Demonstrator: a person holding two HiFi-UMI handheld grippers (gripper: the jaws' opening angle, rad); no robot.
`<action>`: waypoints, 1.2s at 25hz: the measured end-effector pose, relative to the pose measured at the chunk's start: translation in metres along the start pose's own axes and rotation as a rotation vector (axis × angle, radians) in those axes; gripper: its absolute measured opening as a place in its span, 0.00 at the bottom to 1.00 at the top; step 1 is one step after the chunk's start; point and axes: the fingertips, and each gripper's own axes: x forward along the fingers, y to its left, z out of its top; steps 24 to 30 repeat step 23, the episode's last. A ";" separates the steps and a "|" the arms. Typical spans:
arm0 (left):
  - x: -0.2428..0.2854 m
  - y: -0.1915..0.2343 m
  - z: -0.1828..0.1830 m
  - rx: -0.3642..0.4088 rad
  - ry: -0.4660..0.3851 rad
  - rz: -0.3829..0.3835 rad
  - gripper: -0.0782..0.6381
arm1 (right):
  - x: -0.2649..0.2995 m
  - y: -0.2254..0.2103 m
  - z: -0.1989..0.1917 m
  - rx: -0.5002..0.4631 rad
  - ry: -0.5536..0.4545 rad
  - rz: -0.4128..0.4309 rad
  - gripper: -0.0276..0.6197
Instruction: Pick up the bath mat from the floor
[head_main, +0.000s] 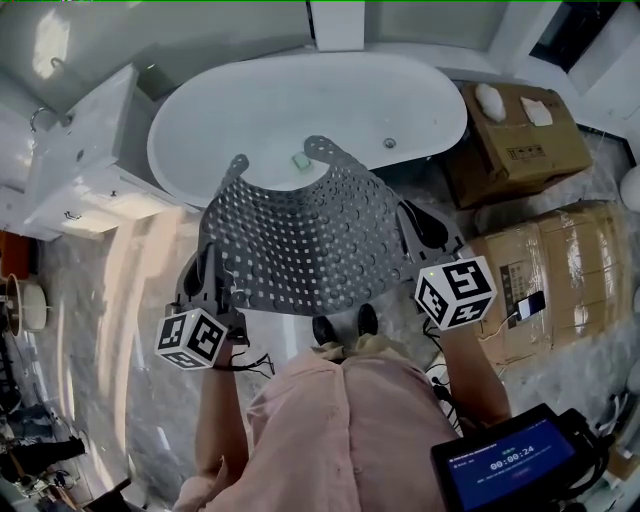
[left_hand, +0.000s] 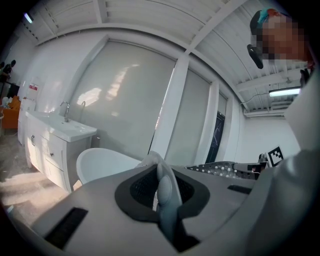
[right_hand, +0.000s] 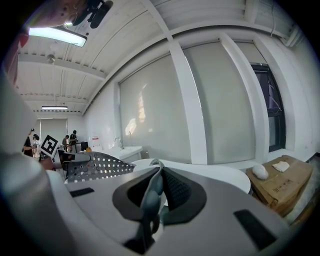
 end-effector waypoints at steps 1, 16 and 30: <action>0.000 -0.001 0.001 0.000 -0.004 -0.002 0.16 | -0.001 0.000 0.001 -0.001 -0.002 0.000 0.09; 0.002 -0.003 0.005 -0.005 -0.023 -0.008 0.16 | 0.003 0.001 0.005 -0.005 -0.012 0.005 0.09; -0.001 -0.001 0.006 -0.008 -0.025 -0.011 0.16 | 0.004 0.006 0.007 -0.010 -0.015 0.006 0.09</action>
